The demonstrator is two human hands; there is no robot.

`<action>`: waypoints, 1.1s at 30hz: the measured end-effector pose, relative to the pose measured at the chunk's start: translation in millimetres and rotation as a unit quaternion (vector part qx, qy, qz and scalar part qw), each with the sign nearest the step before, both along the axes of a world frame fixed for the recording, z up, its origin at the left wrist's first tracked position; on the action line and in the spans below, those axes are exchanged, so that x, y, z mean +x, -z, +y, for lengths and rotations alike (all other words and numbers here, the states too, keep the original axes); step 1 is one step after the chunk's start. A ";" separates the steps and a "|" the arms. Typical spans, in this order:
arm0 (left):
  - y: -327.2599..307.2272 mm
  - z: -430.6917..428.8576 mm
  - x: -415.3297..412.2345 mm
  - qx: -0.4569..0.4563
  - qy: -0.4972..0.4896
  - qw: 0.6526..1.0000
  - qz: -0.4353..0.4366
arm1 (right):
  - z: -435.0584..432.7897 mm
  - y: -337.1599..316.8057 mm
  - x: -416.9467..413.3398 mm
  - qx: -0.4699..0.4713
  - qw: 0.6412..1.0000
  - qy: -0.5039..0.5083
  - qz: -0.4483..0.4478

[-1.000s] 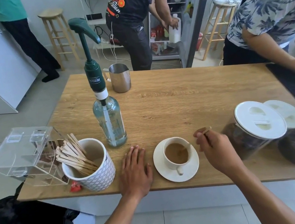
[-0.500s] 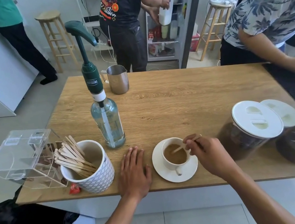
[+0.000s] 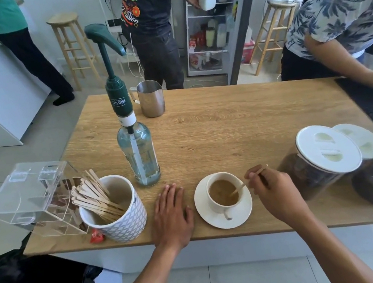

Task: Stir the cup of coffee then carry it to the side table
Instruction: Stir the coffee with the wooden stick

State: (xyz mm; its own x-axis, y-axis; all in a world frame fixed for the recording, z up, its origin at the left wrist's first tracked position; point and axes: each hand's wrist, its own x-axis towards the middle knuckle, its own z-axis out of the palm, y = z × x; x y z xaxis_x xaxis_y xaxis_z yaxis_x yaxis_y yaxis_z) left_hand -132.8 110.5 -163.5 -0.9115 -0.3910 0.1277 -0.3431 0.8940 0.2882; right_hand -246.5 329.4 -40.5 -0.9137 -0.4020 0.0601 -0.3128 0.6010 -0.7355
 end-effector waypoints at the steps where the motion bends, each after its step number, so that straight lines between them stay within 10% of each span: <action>1: 0.5 -0.6 -0.1 0.001 -0.002 1.000 0.002 | -0.3 -0.9 -1.3 -0.003 1.000 0.007 0.008; 33: 3.5 -0.9 0.7 0.010 0.001 1.000 0.011 | 1.6 1.4 8.5 -0.016 0.997 -0.071 0.008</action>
State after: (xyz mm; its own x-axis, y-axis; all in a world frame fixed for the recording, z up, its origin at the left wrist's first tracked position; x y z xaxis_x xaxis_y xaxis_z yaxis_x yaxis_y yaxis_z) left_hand -132.1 109.6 -167.0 -0.9091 -0.3924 0.1396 -0.3355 0.8886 0.3128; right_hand -238.0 331.0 -41.9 -0.8464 -0.5251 0.0890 -0.4046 0.5253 -0.7485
